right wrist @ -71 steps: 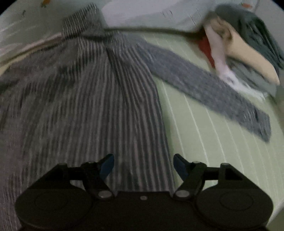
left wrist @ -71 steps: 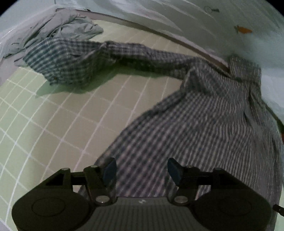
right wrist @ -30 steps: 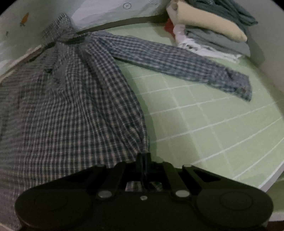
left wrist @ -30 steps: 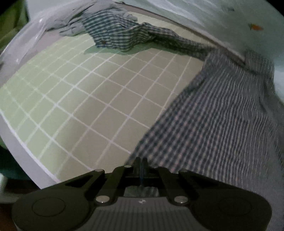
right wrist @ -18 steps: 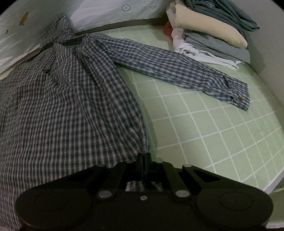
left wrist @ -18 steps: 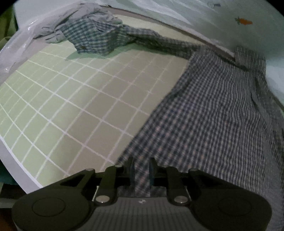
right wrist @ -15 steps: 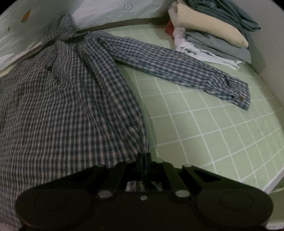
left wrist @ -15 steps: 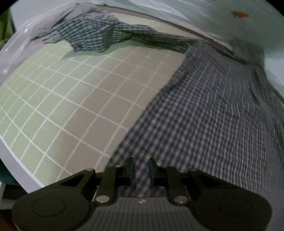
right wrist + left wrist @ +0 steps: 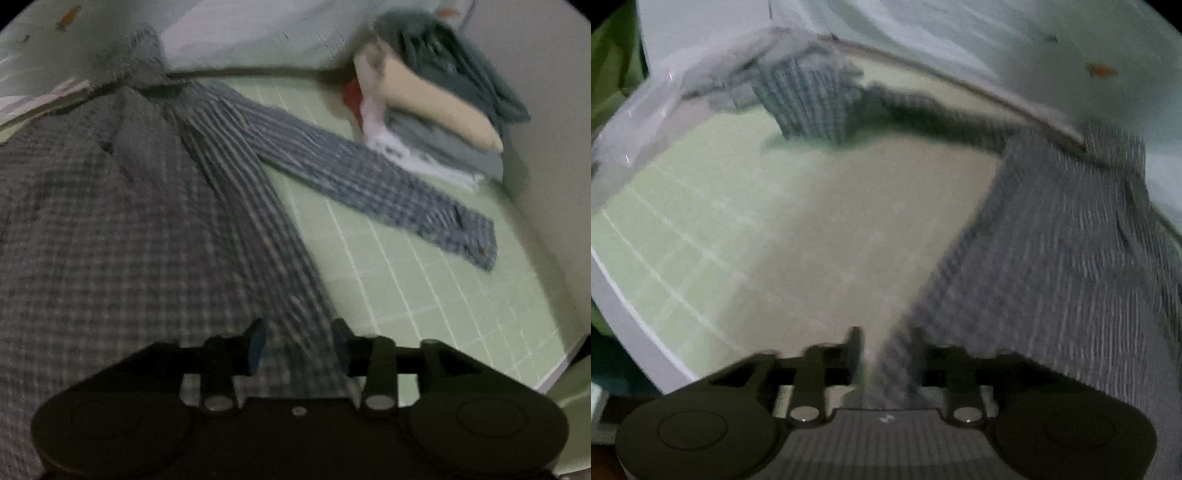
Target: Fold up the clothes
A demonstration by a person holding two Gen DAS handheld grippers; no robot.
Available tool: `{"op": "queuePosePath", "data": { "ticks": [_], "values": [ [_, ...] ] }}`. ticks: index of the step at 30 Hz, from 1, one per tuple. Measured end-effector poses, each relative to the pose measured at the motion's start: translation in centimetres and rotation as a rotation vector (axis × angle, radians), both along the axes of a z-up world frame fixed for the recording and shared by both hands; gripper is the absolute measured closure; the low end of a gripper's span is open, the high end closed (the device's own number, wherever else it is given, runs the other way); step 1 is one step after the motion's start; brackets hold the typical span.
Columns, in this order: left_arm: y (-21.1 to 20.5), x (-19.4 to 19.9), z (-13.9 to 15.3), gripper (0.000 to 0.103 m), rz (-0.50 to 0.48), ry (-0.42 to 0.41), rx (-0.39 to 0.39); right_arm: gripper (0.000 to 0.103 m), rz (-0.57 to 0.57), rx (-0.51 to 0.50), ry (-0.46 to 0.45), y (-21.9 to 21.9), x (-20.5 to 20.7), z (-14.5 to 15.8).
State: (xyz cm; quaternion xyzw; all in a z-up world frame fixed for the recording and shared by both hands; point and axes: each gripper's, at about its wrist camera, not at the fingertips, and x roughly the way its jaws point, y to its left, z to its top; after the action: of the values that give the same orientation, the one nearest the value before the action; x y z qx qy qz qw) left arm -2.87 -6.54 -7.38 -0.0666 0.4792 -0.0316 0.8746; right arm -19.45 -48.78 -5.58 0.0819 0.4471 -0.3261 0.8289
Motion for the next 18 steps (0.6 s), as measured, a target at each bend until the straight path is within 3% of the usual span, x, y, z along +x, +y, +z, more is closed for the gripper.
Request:
{"op": "queuePosePath", "data": {
  "ticks": [1, 2, 3, 5, 7, 9, 18],
  "values": [
    [0.7, 0.9, 0.4, 0.038, 0.003, -0.019, 0.005, 0.035, -0.001, -0.004, -0.014, 0.8, 0.6, 0.2],
    [1.3, 1.7, 0.7, 0.030, 0.003, -0.033, 0.010, 0.023, -0.002, -0.007, -0.028, 1.6, 1.1, 0.3],
    [1.9, 2.6, 0.9, 0.023, -0.003, -0.040, 0.014, 0.018, -0.007, 0.003, -0.045, 2.7, 1.8, 0.3],
    [3.5, 4.5, 1.4, 0.021, -0.024, -0.051, 0.021, 0.017, -0.004, 0.049, -0.066, 5.3, 3.3, -0.1],
    [5.1, 6.1, 1.6, 0.011, -0.036, -0.065, 0.026, 0.013, 0.003, 0.096, -0.083, 7.9, 4.8, -0.5],
    [6.9, 7.9, 1.5, 0.010, -0.029, -0.084, 0.029, 0.000, 0.030, 0.118, -0.087, 10.9, 6.4, -1.1],
    [12.1, 16.7, 1.2, 0.010, -0.174, -0.120, 0.058, 0.000, -0.046, 0.195, -0.067, 18.2, 11.8, -4.0]
  ]
}}
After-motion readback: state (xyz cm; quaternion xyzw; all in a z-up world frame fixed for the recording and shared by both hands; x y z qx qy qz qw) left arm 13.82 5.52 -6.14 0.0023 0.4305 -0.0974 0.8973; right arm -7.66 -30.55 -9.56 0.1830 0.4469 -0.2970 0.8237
